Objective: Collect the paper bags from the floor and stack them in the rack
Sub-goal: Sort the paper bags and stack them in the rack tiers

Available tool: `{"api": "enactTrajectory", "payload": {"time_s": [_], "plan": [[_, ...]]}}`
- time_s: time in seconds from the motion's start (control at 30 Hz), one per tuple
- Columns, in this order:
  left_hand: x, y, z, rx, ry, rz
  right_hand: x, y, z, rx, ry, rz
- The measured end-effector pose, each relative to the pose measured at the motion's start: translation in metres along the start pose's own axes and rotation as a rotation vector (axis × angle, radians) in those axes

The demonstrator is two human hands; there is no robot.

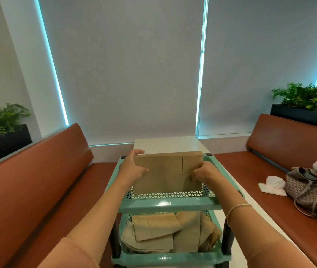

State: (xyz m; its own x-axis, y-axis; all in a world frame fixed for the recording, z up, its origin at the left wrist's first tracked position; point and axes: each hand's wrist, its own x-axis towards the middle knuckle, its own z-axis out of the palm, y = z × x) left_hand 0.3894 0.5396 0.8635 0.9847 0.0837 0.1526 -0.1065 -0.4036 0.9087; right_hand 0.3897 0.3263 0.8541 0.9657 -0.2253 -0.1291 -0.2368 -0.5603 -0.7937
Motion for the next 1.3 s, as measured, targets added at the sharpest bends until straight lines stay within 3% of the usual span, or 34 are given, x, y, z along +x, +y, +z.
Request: {"api": "enactTrajectory", "payload": {"time_s": [0.1,0.23,0.43,0.63,0.8,0.9,1.03,1.13,1.3], "plan": [[0.003,0.000,-0.005,-0.123,0.012,-0.017,0.002,-0.003,-0.008,-0.070,0.035,-0.086],[0.008,0.005,-0.008,-0.346,-0.029,-0.081,0.001,-0.009,-0.021,0.111,-0.054,-0.110],[0.007,-0.006,0.004,-0.191,-0.026,-0.084,0.001,0.000,-0.001,0.040,-0.039,0.004],[0.005,0.001,0.005,-0.132,-0.028,0.039,0.001,0.000,0.001,0.278,0.002,0.075],[0.000,-0.006,0.008,0.055,-0.106,0.077,-0.007,-0.004,-0.003,0.300,0.089,-0.119],[-0.001,-0.008,0.009,0.074,-0.067,0.090,-0.012,-0.011,-0.011,0.122,0.094,-0.327],[0.001,-0.001,0.006,0.033,0.013,0.187,-0.010,-0.019,-0.020,-0.161,0.131,-0.444],[0.002,0.002,0.006,0.067,0.016,0.195,-0.011,-0.020,-0.021,-0.229,0.146,-0.480],[0.002,-0.004,0.005,0.187,-0.052,0.123,-0.017,-0.018,-0.015,-0.721,0.155,-0.395]]}}
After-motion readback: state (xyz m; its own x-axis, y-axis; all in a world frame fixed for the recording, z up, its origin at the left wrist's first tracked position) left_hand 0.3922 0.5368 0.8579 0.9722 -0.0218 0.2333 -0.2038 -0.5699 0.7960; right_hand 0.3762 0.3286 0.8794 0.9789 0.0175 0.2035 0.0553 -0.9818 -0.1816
